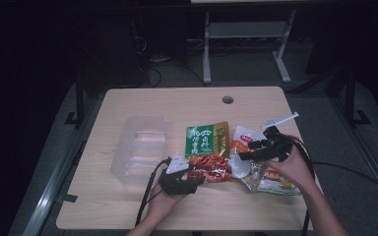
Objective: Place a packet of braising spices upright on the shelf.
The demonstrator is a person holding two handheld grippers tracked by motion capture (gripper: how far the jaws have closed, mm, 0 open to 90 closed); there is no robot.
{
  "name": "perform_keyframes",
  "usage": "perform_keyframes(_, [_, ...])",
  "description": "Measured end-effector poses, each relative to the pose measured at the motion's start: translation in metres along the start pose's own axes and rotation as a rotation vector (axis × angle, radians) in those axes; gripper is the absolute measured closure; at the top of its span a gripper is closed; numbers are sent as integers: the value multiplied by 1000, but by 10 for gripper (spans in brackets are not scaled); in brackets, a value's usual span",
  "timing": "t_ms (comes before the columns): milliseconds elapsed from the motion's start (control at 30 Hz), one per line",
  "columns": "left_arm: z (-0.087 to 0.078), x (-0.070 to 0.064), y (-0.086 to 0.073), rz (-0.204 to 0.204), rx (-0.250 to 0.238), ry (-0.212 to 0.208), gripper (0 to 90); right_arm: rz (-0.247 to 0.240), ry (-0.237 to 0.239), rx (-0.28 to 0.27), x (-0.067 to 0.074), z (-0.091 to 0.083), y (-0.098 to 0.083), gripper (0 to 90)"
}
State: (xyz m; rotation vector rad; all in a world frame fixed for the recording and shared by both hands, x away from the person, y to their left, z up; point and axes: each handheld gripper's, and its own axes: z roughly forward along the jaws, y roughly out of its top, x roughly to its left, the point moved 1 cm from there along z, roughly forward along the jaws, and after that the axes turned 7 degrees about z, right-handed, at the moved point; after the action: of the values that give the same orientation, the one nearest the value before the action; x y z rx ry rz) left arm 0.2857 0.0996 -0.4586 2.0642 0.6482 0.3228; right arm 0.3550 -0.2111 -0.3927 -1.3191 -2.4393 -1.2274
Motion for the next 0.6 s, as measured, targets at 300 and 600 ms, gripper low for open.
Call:
perform_keyframes(300, [2,3,-3,-3,25,6,427,11,-89,64,-5,35,50,290])
perform_keyframes(600, [3,2,-3,19,44,-12,573,97,-154,144,-24,67,74,337])
